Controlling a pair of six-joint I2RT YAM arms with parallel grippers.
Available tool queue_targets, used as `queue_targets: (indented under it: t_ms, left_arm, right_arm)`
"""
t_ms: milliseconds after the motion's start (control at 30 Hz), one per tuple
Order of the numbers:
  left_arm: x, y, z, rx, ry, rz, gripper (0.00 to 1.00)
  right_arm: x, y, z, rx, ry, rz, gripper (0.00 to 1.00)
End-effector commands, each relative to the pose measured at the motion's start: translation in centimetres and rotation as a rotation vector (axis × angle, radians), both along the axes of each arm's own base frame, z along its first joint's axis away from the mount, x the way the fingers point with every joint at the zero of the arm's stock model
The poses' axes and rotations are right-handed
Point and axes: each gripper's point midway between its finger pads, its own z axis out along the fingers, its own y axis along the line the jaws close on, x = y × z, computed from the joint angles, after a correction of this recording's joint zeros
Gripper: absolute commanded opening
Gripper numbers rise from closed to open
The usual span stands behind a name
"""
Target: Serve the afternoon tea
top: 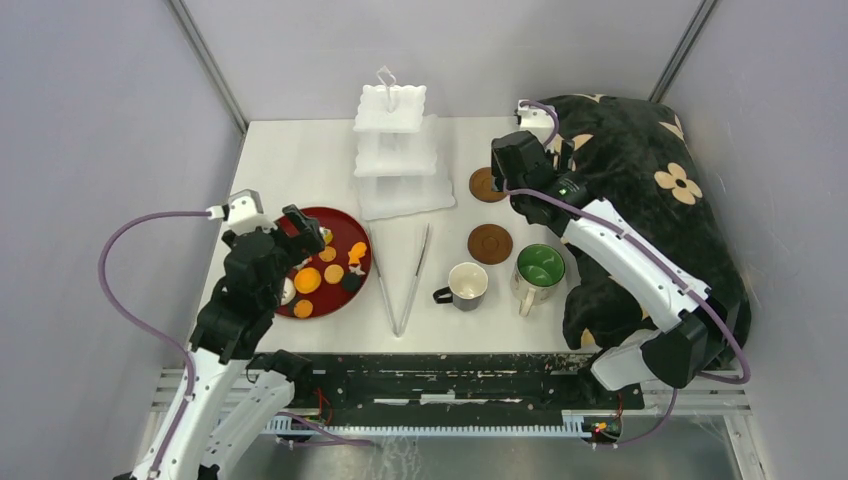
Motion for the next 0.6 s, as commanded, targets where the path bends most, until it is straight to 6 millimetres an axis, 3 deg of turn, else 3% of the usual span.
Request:
queue_targets:
  t_ms: [0,100,200,267,367,467,567]
  left_arm:
    - [-0.3,2.1,2.6,0.054,-0.107,0.082,0.99]
    - [-0.4,2.4,2.5,0.089,-0.123,0.075,0.99]
    - [-0.2,1.6,2.4,0.103,-0.100,0.028,0.99]
    - [-0.1,1.5,2.2,0.111,-0.061,0.021,0.99]
    - [-0.2,1.7,2.3,0.098,-0.034,0.045,0.99]
    - [-0.4,1.5,2.3,0.105,-0.003,0.025,0.99]
    - [-0.6,2.2,1.5,0.117,0.069,0.080,0.99]
  right_arm:
    - [0.0,1.4,2.0,0.078,-0.062,0.088,1.00]
    - [0.1,3.6,2.3,0.151,-0.076,0.189,1.00]
    - [0.6,6.1,4.1,0.223,-0.100,0.284,0.99]
    - [0.7,9.1,5.0,0.274,-0.093,0.379,1.00]
    - [-0.9,15.8,5.1,0.298,-0.072,0.542,0.99]
    - [-4.0,22.7,3.0,0.274,0.018,0.687,0.99]
    - [-6.3,27.1,-1.6,0.289,0.169,0.737,1.00]
